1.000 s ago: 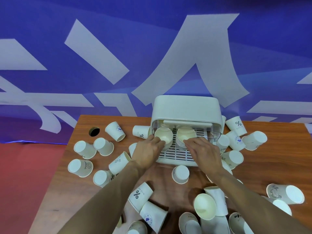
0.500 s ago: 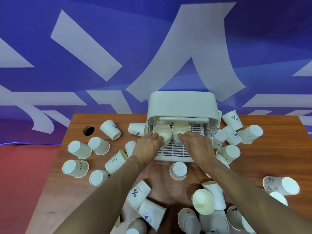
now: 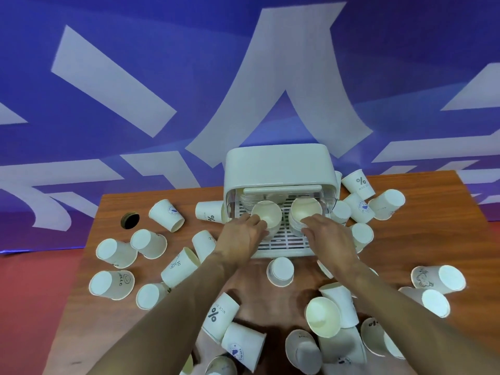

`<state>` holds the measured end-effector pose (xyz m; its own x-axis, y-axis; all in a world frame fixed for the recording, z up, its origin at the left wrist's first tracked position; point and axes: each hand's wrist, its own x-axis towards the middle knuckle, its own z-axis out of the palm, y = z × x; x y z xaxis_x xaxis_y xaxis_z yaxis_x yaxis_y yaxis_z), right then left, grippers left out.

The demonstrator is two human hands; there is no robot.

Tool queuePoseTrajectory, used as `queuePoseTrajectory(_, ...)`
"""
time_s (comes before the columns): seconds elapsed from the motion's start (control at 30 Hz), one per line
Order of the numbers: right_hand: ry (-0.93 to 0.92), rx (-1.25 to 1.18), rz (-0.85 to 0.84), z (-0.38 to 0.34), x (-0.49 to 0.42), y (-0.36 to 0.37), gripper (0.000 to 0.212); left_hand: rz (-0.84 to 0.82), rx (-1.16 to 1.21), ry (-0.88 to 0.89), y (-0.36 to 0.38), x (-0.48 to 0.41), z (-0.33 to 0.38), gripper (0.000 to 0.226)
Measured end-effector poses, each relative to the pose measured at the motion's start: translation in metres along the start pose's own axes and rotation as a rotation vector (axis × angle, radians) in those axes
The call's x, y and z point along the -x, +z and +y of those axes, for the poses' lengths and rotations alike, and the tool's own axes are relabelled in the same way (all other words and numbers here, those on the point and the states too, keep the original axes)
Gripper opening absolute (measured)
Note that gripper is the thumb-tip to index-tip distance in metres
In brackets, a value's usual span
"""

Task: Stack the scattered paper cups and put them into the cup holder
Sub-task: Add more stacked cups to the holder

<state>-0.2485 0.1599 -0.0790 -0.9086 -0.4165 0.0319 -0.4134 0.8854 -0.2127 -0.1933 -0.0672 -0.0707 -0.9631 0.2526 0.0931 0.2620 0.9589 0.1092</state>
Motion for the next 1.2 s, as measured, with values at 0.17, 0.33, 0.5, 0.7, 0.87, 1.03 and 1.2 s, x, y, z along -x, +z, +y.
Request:
queuePoseTrajectory(0.17, 0.079, -0.037, 0.041, 0.013, -0.012, 0.004, 0.016, 0.041, 0.038, 0.057, 0.003, -0.014, 0.020, 0.020)
queuePoseTrajectory(0.33, 0.079, -0.062, 0.089, 0.004, -0.030, 0.016, 0.027, 0.095, 0.009, 0.093, 0.013, -0.022, 0.029, 0.016)
queuePoseTrajectory(0.5, 0.077, -0.081, 0.162, -0.003, -0.041, 0.029, 0.034, 0.124, -0.002, 0.120, 0.017, -0.027, 0.025, 0.016)
queuePoseTrajectory(0.7, 0.117, -0.089, 0.066, 0.004, -0.049, 0.032, 0.060, 0.110, 0.024, 0.124, 0.020, -0.032, 0.029, 0.016)
queuePoseTrajectory(0.87, 0.072, -0.162, 0.048, 0.008, -0.033, 0.025, 0.085, 0.082, 0.039, 0.128, 0.023, -0.043, 0.037, 0.021)
queuePoseTrajectory(1.03, 0.115, -0.359, 0.151, 0.024, 0.005, 0.022, 0.069, 0.110, 0.029, 0.114, 0.027, -0.055, 0.052, 0.020)
queuePoseTrajectory(1.2, 0.191, -0.397, 0.117, 0.041, 0.020, 0.015, 0.054, 0.078, 0.050, 0.104, 0.034, -0.068, 0.066, 0.020)
